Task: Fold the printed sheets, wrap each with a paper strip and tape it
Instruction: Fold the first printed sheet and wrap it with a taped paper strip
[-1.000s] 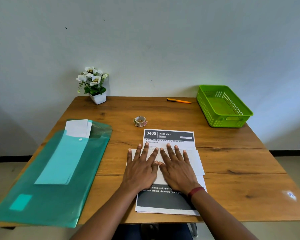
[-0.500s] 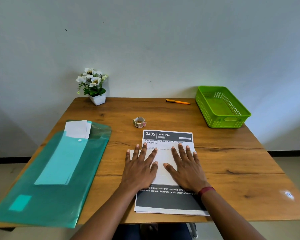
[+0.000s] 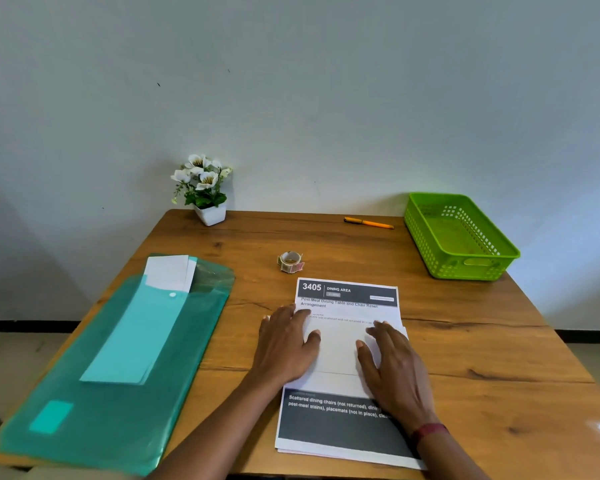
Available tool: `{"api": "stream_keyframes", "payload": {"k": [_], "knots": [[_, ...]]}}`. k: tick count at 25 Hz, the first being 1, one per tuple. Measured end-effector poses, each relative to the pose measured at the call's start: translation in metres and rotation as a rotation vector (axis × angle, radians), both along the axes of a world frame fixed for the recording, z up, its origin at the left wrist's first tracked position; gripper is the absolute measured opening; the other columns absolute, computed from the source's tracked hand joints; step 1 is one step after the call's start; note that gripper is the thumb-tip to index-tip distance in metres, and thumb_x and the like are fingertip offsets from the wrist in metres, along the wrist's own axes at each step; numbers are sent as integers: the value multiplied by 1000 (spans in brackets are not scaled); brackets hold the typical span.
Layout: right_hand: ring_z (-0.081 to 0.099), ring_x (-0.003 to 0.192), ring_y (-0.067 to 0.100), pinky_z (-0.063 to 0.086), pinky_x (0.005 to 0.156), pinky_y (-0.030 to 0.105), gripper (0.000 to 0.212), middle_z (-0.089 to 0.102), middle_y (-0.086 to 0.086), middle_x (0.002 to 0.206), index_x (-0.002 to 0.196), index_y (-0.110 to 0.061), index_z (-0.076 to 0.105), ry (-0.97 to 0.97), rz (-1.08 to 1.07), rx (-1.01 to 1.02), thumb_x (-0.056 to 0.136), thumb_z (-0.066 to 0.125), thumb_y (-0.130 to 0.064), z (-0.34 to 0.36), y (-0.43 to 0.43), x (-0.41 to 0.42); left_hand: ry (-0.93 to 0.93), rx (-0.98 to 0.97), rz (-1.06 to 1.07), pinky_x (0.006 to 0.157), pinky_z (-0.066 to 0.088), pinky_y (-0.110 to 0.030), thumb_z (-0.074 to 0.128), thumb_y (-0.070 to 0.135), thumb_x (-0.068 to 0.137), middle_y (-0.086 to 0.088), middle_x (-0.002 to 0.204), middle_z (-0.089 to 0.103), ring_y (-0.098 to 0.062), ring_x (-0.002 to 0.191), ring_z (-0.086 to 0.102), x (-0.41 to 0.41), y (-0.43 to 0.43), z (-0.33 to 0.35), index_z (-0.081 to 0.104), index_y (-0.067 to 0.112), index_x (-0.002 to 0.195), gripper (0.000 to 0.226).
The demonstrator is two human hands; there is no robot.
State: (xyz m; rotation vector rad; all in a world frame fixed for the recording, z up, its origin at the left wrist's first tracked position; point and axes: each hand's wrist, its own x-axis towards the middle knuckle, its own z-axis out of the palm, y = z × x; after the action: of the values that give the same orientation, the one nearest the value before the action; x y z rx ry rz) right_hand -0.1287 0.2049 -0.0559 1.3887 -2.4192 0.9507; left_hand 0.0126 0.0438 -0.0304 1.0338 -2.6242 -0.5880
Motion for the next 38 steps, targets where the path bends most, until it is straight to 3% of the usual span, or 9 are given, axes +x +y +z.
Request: {"api": "stream_keyframes", "payload": {"k": [2, 4, 9, 14, 19, 23, 26, 31, 38], "knots": [[66, 96, 23, 54, 75, 32, 31, 71, 1, 103, 99, -14, 68, 57, 23, -103, 93, 51, -40, 3, 2, 2, 143, -57, 60, 96, 47, -41, 57, 34, 93, -3, 127, 60, -25, 119, 53, -10, -17, 16, 57, 19, 129, 40], [65, 81, 21, 51, 63, 31, 27, 70, -2, 90, 89, -14, 68, 107, 44, -160, 92, 54, -36, 4, 4, 4, 178, -127, 115, 85, 52, -42, 59, 26, 93, -5, 115, 62, -25, 109, 56, -26, -40, 30, 60, 19, 125, 33], [59, 63, 17, 43, 51, 28, 24, 65, -4, 72, 74, -15, 66, 180, 74, -219, 91, 57, -28, 5, 7, 6, 50, -171, 214, 86, 49, -44, 63, 28, 95, -6, 115, 56, -27, 112, 48, -67, -91, 37, 66, 19, 121, 28], [57, 63, 11, 41, 51, 22, 21, 65, -6, 71, 72, -15, 66, 215, 115, -232, 88, 61, -28, 4, 7, 6, -113, -168, 247, 90, 42, -46, 64, 31, 95, -9, 123, 50, -29, 119, 42, -93, -114, 19, 66, 22, 120, 27], [57, 62, 12, 41, 52, 23, 21, 64, -6, 70, 71, -16, 65, 215, 150, -245, 88, 63, -27, -1, 7, 5, -100, -149, 295, 88, 43, -46, 61, 29, 96, -12, 120, 54, -33, 116, 46, -102, -125, 12, 67, 23, 120, 26], [58, 61, 13, 45, 48, 26, 21, 65, -5, 70, 73, -15, 66, 217, 162, -220, 89, 63, -28, 2, 7, 6, 61, -127, 265, 91, 47, -45, 65, 27, 93, -15, 127, 53, -36, 119, 46, -98, -111, 23, 67, 20, 122, 30], [60, 64, 13, 45, 52, 25, 23, 66, -6, 74, 78, -16, 69, 182, 140, -193, 91, 60, -32, 5, 8, 5, 267, 54, 181, 102, 43, -42, 68, 25, 92, -17, 144, 43, -35, 134, 36, -88, -70, 30, 72, 14, 114, 25], [62, 68, 11, 46, 56, 22, 26, 69, -10, 85, 92, -18, 69, -42, 66, -258, 92, 55, -40, 12, 11, 2, 517, 409, 101, 108, 42, -42, 73, 31, 89, 8, 145, 42, -13, 135, 39, -43, 14, 13, 70, 28, 86, 5], [60, 78, 6, 49, 63, 25, 25, 64, -13, 95, 119, -29, 58, -143, 161, -245, 99, 45, -37, 13, 13, 3, 609, 271, 3, 112, 35, -33, 65, 51, 87, 24, 148, 32, -6, 144, 25, -25, 50, -11, 68, 40, 95, 14]]}}
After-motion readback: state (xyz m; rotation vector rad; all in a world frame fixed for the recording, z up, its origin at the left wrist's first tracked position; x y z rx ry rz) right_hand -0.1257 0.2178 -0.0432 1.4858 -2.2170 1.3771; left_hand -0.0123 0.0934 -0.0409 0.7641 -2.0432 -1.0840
